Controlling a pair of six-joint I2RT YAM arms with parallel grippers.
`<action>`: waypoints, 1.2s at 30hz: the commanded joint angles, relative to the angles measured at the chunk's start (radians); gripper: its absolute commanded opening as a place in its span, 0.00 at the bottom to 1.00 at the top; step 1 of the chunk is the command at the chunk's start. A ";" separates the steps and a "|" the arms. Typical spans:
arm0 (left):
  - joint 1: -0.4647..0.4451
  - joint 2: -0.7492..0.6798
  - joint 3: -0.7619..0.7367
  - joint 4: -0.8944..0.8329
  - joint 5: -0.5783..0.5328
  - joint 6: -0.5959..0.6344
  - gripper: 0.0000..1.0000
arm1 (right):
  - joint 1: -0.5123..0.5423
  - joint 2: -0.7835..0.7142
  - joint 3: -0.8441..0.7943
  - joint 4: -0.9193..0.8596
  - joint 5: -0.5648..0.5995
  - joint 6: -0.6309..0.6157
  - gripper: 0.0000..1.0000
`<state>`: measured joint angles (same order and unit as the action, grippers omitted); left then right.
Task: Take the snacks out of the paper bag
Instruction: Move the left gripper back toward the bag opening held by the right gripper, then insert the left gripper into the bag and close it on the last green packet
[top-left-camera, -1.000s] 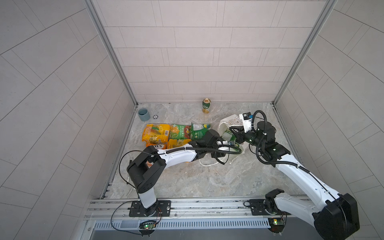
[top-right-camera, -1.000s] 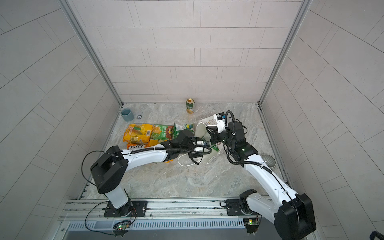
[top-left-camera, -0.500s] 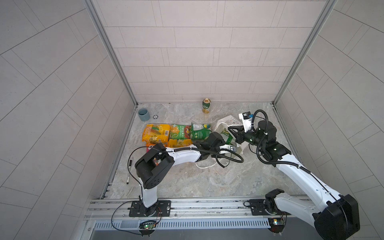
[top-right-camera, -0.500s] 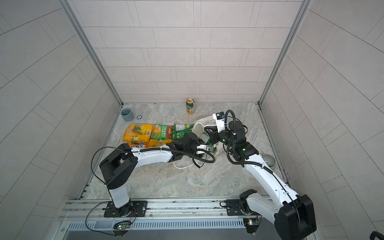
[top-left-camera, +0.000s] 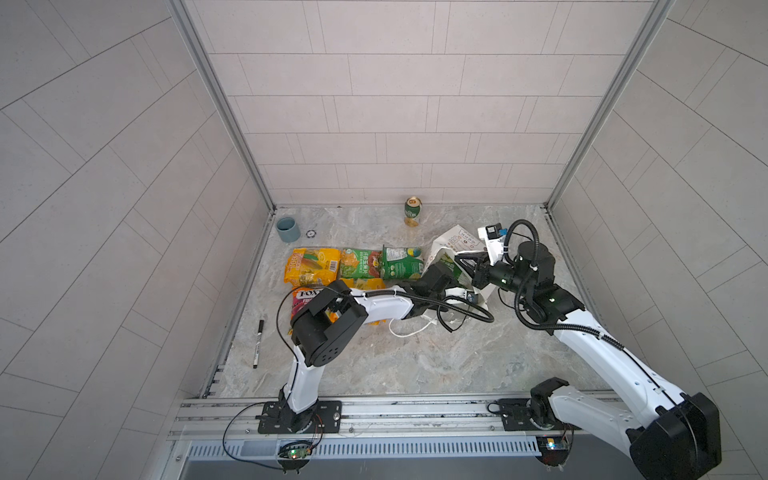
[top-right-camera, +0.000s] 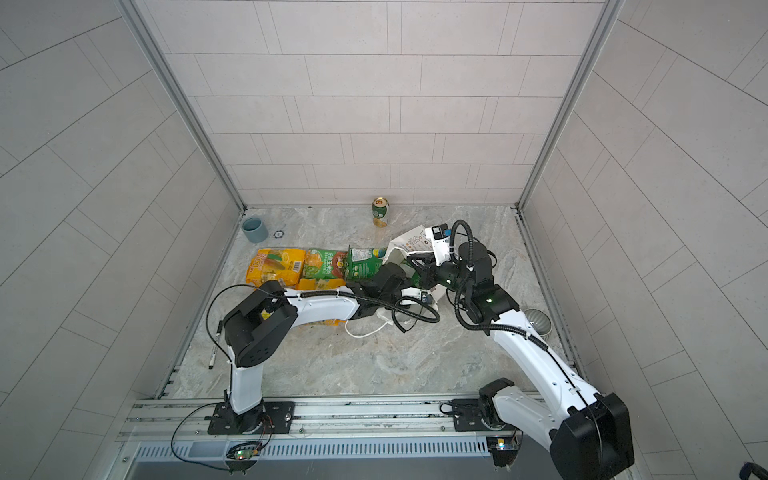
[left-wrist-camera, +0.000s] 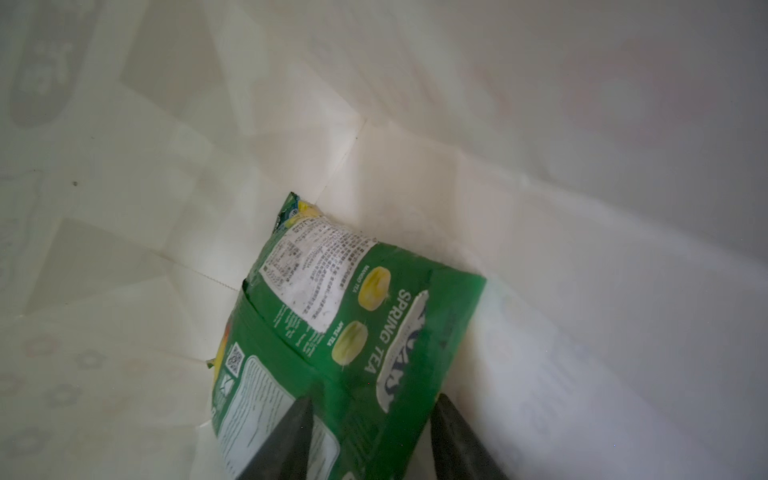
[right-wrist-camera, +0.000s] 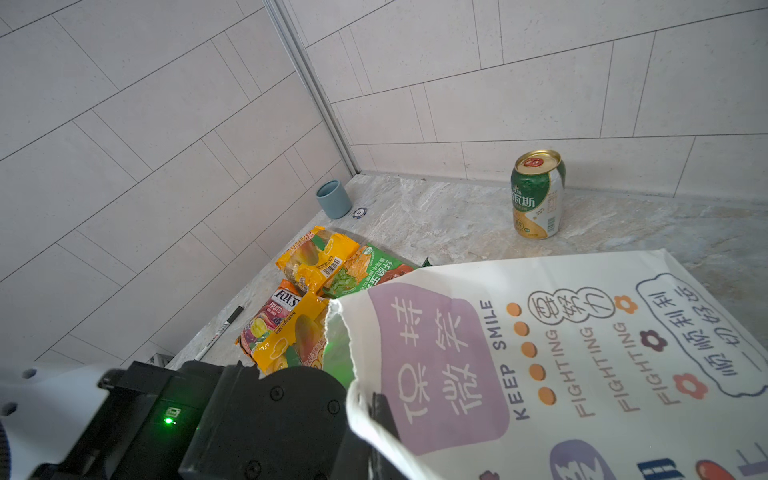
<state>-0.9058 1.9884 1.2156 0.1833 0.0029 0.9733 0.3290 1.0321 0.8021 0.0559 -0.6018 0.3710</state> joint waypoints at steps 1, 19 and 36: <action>-0.004 0.047 0.028 0.026 -0.061 0.063 0.41 | 0.005 -0.051 0.021 0.110 -0.046 0.023 0.00; -0.017 -0.090 -0.037 0.113 -0.064 -0.007 0.02 | 0.003 -0.034 0.039 0.049 0.046 -0.002 0.00; -0.092 -0.281 -0.142 0.084 -0.128 0.031 0.00 | -0.013 0.023 0.071 0.004 0.117 -0.001 0.00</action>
<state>-0.9794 1.7668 1.0813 0.2672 -0.0994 0.9905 0.3237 1.0481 0.8410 0.0544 -0.5079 0.3710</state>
